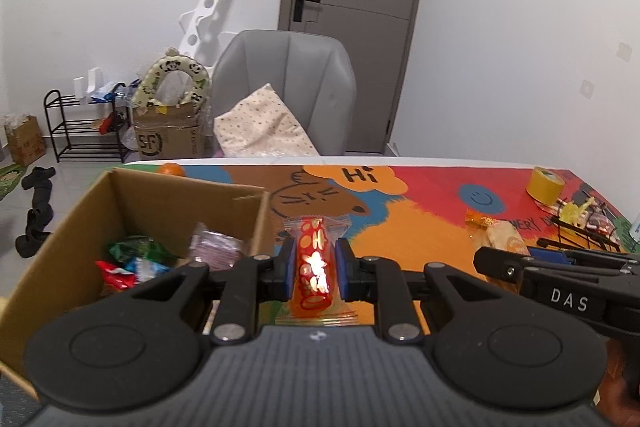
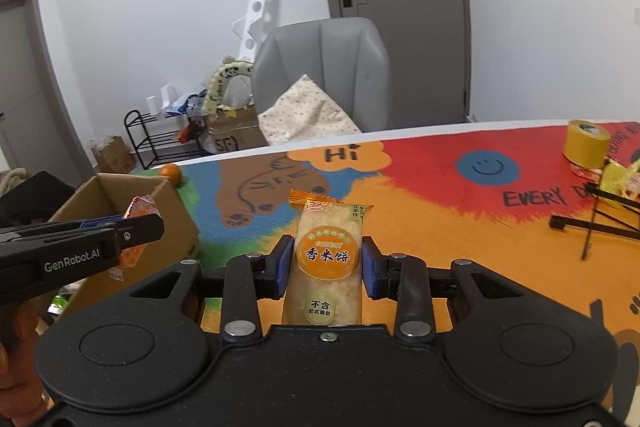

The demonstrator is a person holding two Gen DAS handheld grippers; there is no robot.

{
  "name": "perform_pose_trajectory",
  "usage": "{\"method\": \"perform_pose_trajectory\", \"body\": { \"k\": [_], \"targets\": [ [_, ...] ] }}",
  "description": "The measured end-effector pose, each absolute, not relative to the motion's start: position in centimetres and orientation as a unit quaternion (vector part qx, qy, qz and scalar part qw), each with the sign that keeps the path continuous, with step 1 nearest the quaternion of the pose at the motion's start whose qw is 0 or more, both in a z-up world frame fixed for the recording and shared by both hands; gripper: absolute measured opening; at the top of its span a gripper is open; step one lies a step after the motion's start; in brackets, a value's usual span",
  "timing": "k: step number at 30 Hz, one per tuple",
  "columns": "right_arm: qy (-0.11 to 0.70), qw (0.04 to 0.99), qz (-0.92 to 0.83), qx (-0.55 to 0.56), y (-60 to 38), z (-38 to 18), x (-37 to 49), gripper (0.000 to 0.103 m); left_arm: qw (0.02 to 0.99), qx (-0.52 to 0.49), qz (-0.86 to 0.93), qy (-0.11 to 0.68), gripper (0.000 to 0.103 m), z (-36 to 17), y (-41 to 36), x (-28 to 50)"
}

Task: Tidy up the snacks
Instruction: 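Carry both packets over the box and open both grippers to drop them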

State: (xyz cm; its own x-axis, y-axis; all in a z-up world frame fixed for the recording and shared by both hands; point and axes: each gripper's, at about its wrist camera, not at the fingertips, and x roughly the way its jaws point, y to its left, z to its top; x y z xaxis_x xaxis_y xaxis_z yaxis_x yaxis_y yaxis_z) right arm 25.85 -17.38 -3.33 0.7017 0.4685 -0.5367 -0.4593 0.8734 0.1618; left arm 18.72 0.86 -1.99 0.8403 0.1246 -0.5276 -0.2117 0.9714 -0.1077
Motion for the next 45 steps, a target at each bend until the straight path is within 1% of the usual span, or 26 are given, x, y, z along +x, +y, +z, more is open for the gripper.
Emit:
{"method": "perform_pose_trajectory", "body": {
  "k": [7, 36, 39, 45],
  "targets": [
    [0.286, 0.918, 0.274, 0.0, -14.9, -2.6, 25.8, 0.033, 0.954, -0.088, 0.111, 0.262, 0.019, -1.6, 3.2, 17.9],
    [0.284, 0.901, 0.326, -0.035, -4.8, -1.9, 24.3, 0.033, 0.937, -0.146, 0.166, 0.271, 0.02, -2.9, 13.2, 14.9],
    [0.284, 0.899, 0.333, -0.038, -3.8, -1.7, 24.2, 0.033, 0.938, -0.147, 0.164, 0.267, 0.026, -2.5, 13.6, 14.5],
    [0.281, 0.894, 0.347, -0.043, -2.1, -1.3, 23.7, 0.033, 0.936, -0.16, 0.174, 0.259, 0.026, -2.1, 14.7, 13.5]
  ]
}}
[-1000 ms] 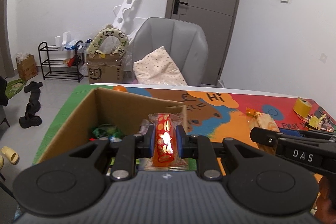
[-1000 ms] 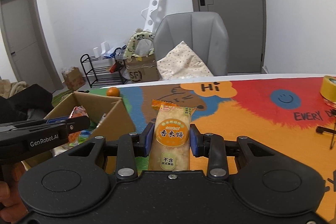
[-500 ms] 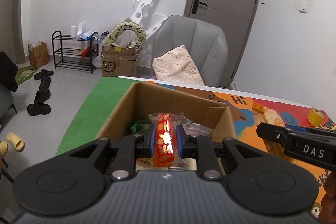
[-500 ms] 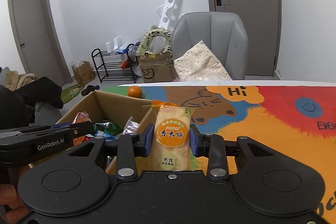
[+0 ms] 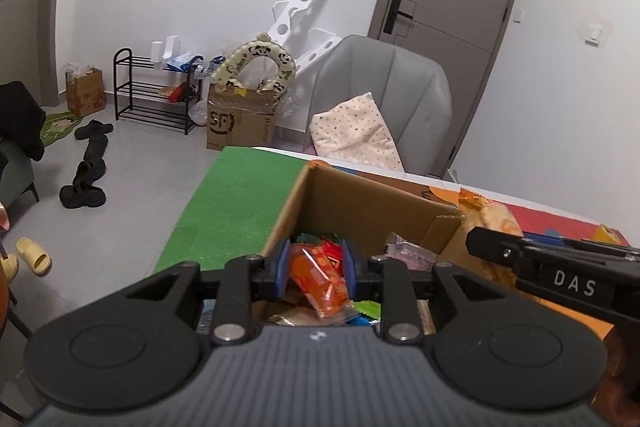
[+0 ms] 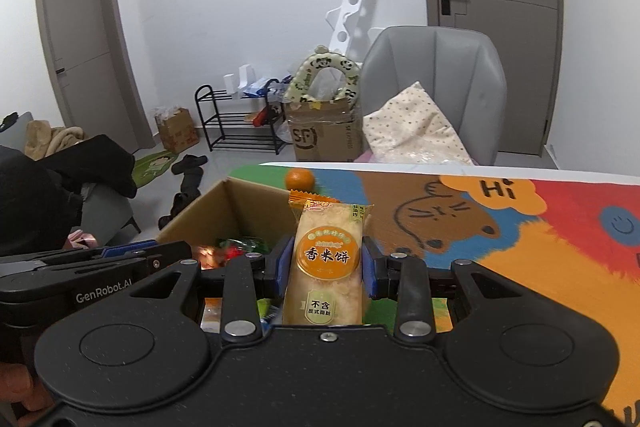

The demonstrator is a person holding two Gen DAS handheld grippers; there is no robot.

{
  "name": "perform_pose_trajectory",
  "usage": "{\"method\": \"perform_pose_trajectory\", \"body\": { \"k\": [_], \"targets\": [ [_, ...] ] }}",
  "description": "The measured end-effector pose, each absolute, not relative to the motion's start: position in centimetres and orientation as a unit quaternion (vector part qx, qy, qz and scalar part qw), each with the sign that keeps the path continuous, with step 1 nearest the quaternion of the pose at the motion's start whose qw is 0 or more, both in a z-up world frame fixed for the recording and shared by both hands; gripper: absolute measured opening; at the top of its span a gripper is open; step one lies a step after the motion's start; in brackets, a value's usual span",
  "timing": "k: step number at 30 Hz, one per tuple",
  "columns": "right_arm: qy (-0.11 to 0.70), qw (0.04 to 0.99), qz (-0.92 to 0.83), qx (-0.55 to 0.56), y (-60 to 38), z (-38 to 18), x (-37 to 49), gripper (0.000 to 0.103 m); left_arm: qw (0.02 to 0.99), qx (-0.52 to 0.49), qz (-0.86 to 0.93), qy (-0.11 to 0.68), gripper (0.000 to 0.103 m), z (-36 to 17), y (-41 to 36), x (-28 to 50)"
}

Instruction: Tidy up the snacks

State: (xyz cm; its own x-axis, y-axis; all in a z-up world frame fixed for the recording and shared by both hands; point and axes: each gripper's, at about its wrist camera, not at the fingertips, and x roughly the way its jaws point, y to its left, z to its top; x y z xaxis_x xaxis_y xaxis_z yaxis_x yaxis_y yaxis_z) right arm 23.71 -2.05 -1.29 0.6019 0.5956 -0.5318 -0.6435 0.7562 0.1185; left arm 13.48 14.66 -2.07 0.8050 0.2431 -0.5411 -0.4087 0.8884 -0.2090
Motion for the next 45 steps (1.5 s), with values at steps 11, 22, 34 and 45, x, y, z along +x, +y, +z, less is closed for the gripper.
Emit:
{"method": "perform_pose_trajectory", "body": {
  "k": [11, 22, 34, 45],
  "targets": [
    [0.278, 0.889, 0.362, -0.04, 0.2, -0.6, 22.8, 0.033, 0.937, -0.167, 0.179, 0.249, 0.048, -1.3, 15.8, 11.6],
    [0.282, 0.894, 0.348, -0.029, -1.7, -0.4, 22.1, 0.07, 0.94, -0.158, 0.189, 0.236, 0.083, -0.8, 15.1, 11.2],
    [0.28, 0.916, 0.289, -0.013, -6.5, -0.2, 21.9, 0.09, 0.946, -0.131, 0.172, 0.242, 0.093, 0.0, 11.7, 11.8],
    [0.269, 0.936, 0.227, 0.011, -12.1, 0.3, 20.6, 0.103, 0.954, -0.107, 0.148, 0.237, 0.094, 1.0, 7.9, 11.1]
  ]
}}
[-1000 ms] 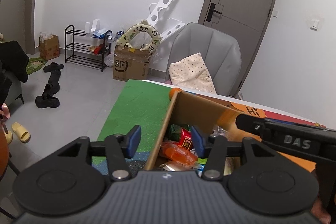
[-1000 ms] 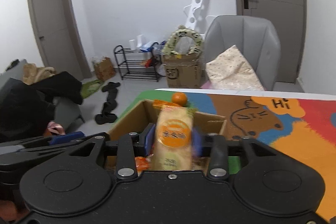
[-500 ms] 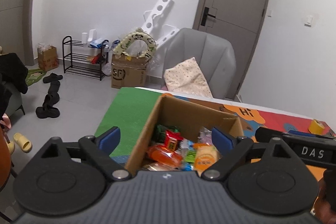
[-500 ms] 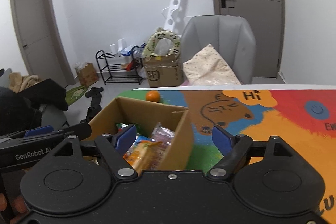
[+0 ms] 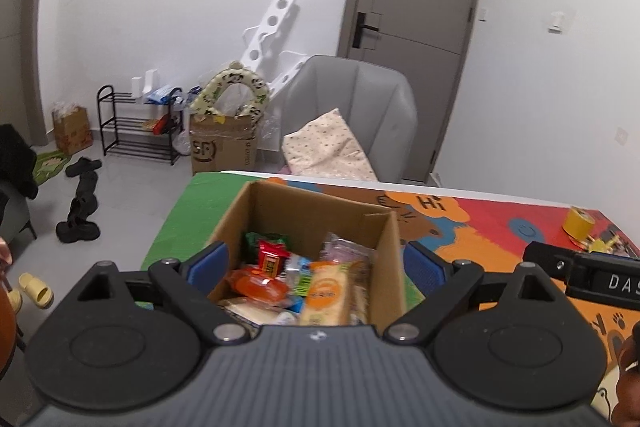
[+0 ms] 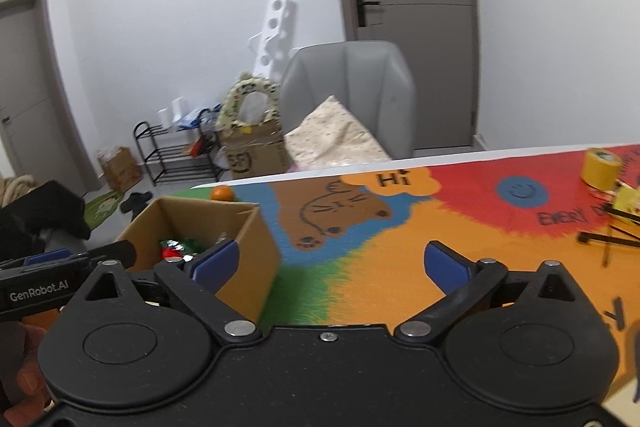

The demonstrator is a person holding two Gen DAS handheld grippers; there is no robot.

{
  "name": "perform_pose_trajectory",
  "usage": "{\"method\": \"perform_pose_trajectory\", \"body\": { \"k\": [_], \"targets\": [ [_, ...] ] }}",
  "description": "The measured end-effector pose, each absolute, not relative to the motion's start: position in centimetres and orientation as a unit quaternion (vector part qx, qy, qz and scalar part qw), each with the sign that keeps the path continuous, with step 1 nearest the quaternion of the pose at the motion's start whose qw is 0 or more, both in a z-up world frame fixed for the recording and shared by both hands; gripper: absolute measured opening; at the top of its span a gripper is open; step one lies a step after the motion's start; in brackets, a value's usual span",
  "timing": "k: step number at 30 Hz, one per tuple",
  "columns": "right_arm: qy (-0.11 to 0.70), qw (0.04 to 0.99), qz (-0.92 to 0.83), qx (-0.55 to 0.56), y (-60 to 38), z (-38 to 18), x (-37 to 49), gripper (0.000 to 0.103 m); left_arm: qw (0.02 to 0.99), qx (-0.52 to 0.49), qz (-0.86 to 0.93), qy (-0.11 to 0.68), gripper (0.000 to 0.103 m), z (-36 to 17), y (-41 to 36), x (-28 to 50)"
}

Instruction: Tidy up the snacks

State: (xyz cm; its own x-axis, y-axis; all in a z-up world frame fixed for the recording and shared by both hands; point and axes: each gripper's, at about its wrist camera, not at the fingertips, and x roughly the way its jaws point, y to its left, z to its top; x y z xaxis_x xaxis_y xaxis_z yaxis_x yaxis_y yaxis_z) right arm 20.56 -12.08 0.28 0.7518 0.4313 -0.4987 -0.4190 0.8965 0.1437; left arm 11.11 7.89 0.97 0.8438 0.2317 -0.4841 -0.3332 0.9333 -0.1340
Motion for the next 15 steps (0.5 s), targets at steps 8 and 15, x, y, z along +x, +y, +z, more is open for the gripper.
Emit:
{"method": "perform_pose_trajectory", "body": {
  "k": [8, 15],
  "targets": [
    [0.269, 0.943, 0.192, 0.03, -15.8, 0.1, 19.5, 0.103, 0.96, -0.085, 0.119, 0.241, 0.097, 1.6, 4.7, 10.2],
    [0.262, 0.948, 0.175, 0.039, -18.3, 0.0, 17.9, 0.103, 0.961, -0.073, 0.112, 0.243, 0.099, 1.9, 2.7, 9.1]
  ]
}}
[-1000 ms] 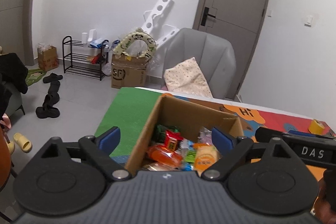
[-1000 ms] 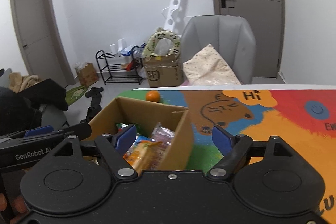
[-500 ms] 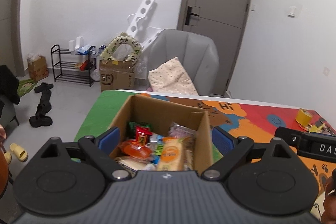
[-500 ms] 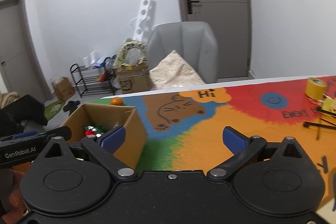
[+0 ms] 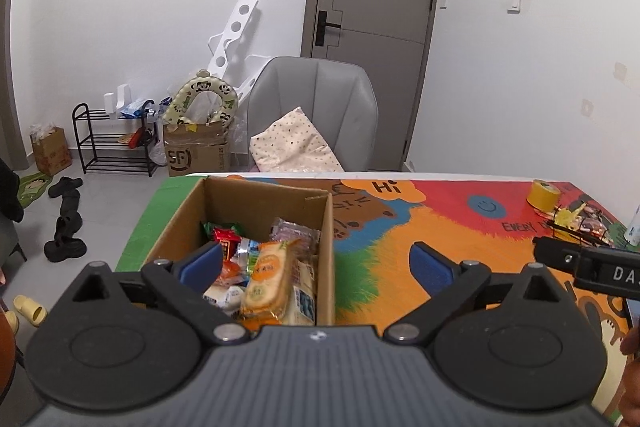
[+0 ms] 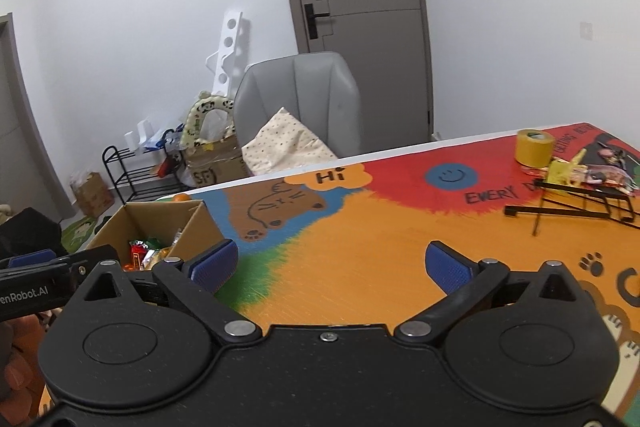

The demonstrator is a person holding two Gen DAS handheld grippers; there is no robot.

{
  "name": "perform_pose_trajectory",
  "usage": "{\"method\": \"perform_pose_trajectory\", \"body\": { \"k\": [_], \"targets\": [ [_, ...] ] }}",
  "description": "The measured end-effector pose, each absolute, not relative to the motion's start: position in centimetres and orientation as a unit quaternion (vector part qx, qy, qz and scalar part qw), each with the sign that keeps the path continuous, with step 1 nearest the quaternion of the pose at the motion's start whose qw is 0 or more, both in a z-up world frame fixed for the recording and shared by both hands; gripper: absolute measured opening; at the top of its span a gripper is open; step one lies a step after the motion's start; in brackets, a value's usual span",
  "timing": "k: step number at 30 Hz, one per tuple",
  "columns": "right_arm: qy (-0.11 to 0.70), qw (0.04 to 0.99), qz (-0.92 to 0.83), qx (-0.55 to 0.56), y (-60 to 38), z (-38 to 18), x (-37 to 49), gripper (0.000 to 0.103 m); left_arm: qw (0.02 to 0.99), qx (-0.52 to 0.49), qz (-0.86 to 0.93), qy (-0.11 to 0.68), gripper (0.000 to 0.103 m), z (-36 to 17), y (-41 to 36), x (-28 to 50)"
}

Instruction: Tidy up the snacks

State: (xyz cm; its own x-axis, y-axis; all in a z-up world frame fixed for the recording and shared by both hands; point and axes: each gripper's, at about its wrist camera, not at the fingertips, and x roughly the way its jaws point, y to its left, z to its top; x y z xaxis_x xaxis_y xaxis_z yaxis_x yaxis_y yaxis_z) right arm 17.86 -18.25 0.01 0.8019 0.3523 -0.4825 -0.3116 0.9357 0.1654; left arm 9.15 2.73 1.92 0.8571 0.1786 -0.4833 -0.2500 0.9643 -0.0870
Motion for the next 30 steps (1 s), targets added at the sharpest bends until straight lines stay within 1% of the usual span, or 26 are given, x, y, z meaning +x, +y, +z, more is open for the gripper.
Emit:
{"method": "perform_pose_trajectory", "body": {
  "k": [7, 9, 20, 30],
  "targets": [
    [0.253, 0.954, 0.157, 0.042, -20.4, 0.2, 16.0, 0.103, 0.962, -0.071, 0.102, 0.244, 0.1, 2.1, 1.5, 7.6],
    [0.251, 0.955, 0.156, 0.042, -20.9, 0.3, 15.5, 0.103, 0.962, -0.069, 0.1, 0.244, 0.103, 2.2, 1.2, 7.3],
    [0.256, 0.955, 0.136, 0.063, -23.6, -0.2, 13.7, 0.103, 0.964, -0.06, 0.083, 0.247, 0.103, 2.1, 0.5, 5.7],
    [0.237, 0.962, 0.114, 0.065, -25.2, 0.8, 11.3, 0.103, 0.966, -0.057, 0.073, 0.243, 0.103, 2.6, 0.2, 3.4]
  ]
}}
